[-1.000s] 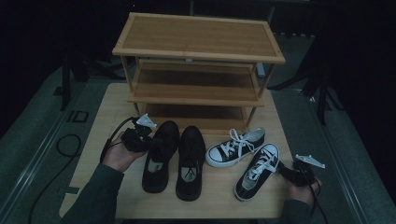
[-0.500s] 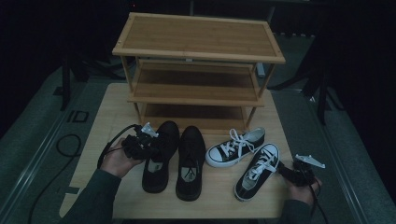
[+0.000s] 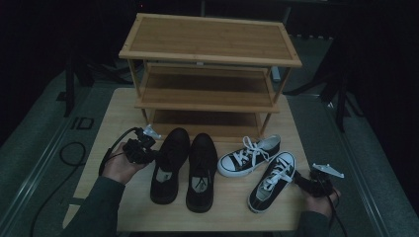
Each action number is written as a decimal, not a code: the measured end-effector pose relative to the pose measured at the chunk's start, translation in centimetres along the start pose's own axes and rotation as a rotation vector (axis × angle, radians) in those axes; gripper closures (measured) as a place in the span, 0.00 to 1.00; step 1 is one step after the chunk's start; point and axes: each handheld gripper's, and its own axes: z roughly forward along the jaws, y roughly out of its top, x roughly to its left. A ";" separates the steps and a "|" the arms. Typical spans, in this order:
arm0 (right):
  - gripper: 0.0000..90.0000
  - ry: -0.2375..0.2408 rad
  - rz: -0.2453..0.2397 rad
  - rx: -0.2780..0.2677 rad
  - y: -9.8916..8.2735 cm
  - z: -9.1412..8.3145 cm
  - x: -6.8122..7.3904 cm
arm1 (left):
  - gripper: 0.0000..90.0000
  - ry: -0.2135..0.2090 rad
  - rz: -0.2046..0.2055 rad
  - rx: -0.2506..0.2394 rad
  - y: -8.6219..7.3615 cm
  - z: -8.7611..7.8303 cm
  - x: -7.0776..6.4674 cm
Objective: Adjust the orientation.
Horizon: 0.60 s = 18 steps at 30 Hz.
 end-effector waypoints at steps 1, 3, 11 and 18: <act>0.35 0.000 0.000 0.000 0.0 0.0 0.0 | 1.00 -0.002 -0.001 -0.001 0.0 0.0 0.1; 0.35 0.000 0.000 0.000 0.0 0.0 0.0 | 1.00 -0.004 0.003 -0.002 0.0 0.0 0.0; 0.35 0.002 -0.002 -0.001 0.0 0.0 0.0 | 1.00 -0.057 0.056 0.037 0.4 1.1 -1.9; 0.35 0.005 -0.005 0.000 0.0 0.1 -0.1 | 1.00 -0.089 0.029 0.059 -0.4 2.5 -1.8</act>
